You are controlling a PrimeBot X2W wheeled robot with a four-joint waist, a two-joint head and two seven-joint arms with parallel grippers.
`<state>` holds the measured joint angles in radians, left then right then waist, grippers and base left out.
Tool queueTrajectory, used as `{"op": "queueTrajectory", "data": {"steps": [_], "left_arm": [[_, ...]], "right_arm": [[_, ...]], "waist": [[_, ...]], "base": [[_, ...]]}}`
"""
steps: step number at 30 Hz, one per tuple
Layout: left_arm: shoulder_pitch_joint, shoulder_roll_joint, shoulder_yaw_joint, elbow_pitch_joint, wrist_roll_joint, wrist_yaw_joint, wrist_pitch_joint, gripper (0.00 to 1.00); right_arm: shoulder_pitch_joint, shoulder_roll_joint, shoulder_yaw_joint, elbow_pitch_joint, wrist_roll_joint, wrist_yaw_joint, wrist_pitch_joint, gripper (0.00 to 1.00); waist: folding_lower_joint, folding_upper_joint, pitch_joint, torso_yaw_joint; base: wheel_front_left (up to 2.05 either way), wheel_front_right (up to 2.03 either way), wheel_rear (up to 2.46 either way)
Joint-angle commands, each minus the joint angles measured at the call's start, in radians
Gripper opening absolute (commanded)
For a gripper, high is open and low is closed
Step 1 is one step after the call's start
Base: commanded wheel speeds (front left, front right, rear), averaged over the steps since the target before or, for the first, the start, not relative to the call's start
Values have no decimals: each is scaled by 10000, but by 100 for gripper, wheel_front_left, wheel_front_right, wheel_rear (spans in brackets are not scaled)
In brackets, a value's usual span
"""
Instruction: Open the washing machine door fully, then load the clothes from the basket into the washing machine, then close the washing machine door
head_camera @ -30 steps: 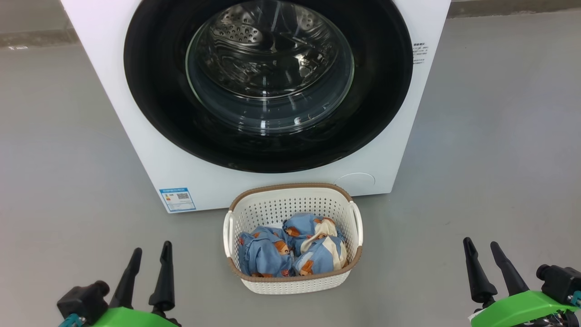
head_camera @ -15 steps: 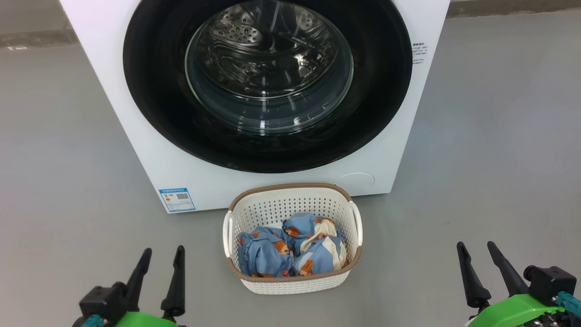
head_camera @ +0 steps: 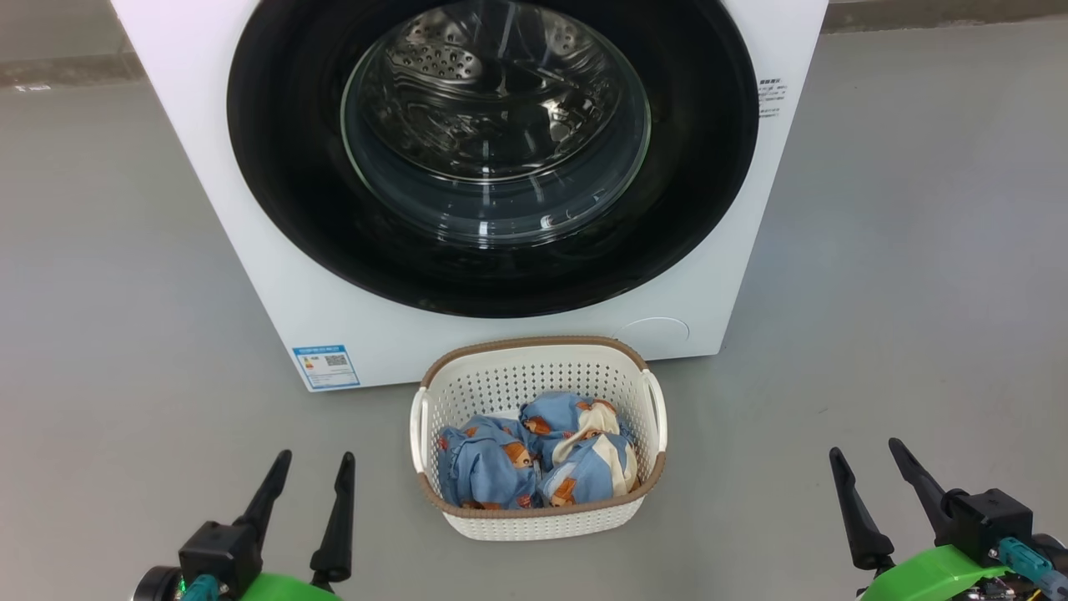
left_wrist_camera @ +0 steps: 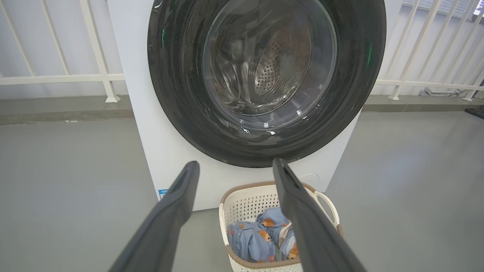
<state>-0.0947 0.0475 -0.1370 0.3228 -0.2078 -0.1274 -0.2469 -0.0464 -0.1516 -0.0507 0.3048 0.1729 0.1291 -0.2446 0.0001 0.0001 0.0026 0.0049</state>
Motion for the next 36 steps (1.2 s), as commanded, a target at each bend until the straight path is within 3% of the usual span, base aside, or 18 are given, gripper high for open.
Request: {"op": "queueTrajectory", "data": {"steps": [1, 36], "left_arm": [[-440, 139, 289, -127, 213, -33, -149, 100], [-515, 34, 470, 248, 124, 12, -149, 100]], "right_arm": [[-367, -166, 243, -213, -230, 16, -169, 100], [-381, -191, 233, -182, 176, 16, -171, 100]], "waist": [[-1, -1, 9, 2], [-1, -1, -1, -46]], "base": [[0, 0, 0], [8, 8, -16]]}}
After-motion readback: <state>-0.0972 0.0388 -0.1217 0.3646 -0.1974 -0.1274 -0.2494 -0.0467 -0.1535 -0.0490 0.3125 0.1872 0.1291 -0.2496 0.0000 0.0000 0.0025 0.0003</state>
